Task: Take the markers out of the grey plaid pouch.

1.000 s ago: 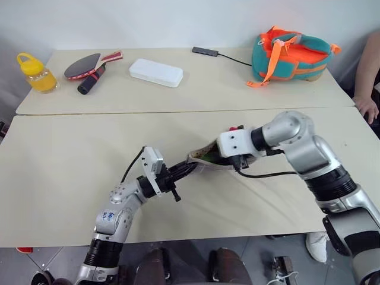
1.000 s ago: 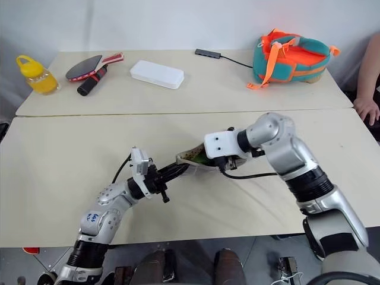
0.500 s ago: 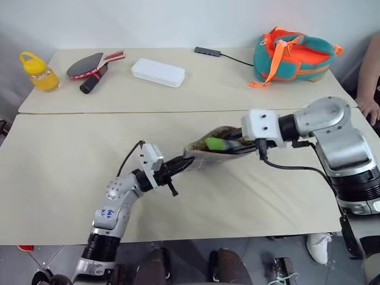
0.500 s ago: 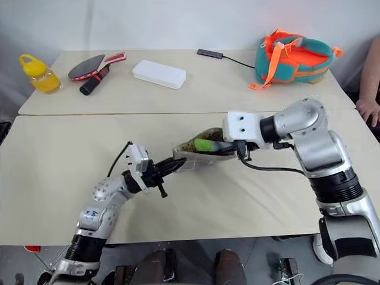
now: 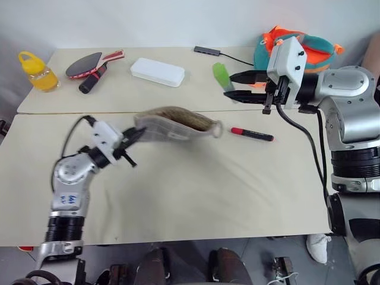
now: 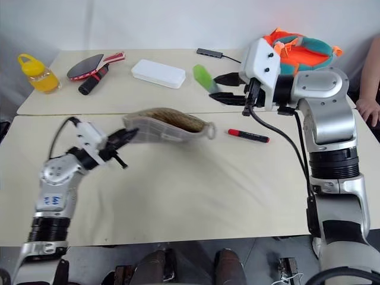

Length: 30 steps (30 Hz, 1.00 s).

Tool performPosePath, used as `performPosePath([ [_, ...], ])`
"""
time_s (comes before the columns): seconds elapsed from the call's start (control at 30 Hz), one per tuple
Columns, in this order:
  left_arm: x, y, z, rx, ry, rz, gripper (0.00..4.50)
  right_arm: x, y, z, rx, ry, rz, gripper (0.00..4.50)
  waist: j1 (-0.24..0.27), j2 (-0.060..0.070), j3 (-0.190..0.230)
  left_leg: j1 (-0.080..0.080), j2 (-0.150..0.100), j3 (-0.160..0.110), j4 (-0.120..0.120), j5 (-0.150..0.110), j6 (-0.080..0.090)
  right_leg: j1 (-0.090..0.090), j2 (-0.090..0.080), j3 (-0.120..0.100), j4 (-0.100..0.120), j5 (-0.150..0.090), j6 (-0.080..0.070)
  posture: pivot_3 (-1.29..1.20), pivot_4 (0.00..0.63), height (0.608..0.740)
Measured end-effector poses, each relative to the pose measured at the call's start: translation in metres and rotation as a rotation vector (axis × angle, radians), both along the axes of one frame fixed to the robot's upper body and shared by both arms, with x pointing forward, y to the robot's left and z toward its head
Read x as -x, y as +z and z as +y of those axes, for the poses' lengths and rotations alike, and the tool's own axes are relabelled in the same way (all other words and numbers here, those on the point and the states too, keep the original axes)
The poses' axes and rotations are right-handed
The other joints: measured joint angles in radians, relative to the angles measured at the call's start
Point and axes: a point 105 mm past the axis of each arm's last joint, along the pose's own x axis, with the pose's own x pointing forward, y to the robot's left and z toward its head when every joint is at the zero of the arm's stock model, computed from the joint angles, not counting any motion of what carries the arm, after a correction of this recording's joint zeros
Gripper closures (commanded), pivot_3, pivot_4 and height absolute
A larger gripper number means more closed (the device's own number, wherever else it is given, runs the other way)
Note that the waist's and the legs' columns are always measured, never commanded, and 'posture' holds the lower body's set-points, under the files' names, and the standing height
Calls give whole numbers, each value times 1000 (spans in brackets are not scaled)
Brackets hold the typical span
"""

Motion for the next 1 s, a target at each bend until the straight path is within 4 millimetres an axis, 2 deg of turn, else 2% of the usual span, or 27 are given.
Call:
performPosePath([
  [0.07, -1, 6, 21, -47, 91, -39, 4500, -5, -27, -14, 107, -46, 31, 3457, 1, 0, 0, 0, 0, 1, -1, 0, 0, 0, 0, 0, 0, 0, 0, 0, 150, 740],
  [0.13, 0, 14, 32, -101, 152, -86, 4500, -6, -56, -22, 191, -62, 89, 3457, 1, 0, 0, 0, 0, 2, -1, 0, 0, -1, 0, 0, 0, 0, 0, 0, 150, 740],
  [0.2, 2, 21, 33, -165, 167, -134, 4500, -5, -83, -30, 283, -74, 129, 3457, 0, 0, 0, 0, 0, 5, -1, 0, 0, -1, 0, 0, 0, 0, 0, 0, 150, 740],
  [0.27, 4, 20, 22, -196, 135, -151, 4500, -6, -103, -37, 352, -96, 149, 3457, 0, 0, 0, 0, 0, 8, -1, 0, 0, -1, 0, 0, 1, 0, 0, 0, 150, 740],
  [0.37, 8, -8, -2, -222, 58, -90, 4500, -10, -121, -49, 392, -145, 149, 3457, 0, 0, 0, 1, 0, 10, 1, 0, 0, -1, 0, 1, 2, 0, 0, 0, 150, 740],
  [0.43, 10, -36, -12, -238, 25, -8, 4500, -10, -132, -53, 421, -163, 148, 3457, -6, 0, 0, 1, 1, 11, 1, 0, -1, -1, 1, 2, 2, 0, 0, 0, 150, 740],
  [0.53, 12, -57, -23, -222, -1, 64, 4500, -10, -135, -54, 415, -168, 139, 3457, -9, 0, 0, 1, 2, 11, 1, 0, -1, -2, 1, 2, 3, 0, 0, 0, 150, 740],
  [0.63, 11, -60, -25, -187, -6, 95, 3799, -11, -135, -50, 376, -177, 147, 3457, -12, 0, 0, 1, 2, 11, 2, 0, -1, -1, 1, 2, 3, 0, 0, 0, 150, 740],
  [0.67, 11, -61, -25, -178, -10, 102, 3521, -11, -135, -47, 347, -177, 159, 2731, -13, 0, 0, 1, 2, 10, 2, 0, -1, -1, 1, 2, 3, 0, 0, 0, 150, 740],
  [0.8, 16, -60, -31, -120, -50, 124, 2191, -5, -144, -36, 257, -154, 230, 1382, -14, 0, 0, 1, 2, 10, 2, 0, -1, -1, 1, 2, 3, 0, 0, 0, 150, 740],
  [0.93, 34, -59, -34, -40, -104, 166, 894, 1, -139, -35, 132, -154, 280, 14, -15, 0, 0, 1, 2, 3, 1, 0, -1, -1, 1, 2, 2, 0, 0, 0, 150, 740],
  [1.0, 45, -60, -30, 8, -118, 205, 231, 6, -134, -31, -1, -143, 320, 0, -18, 0, 0, 1, 2, 2, 1, 0, -1, -1, 1, 2, 2, 0, 0, 0, 150, 740],
])
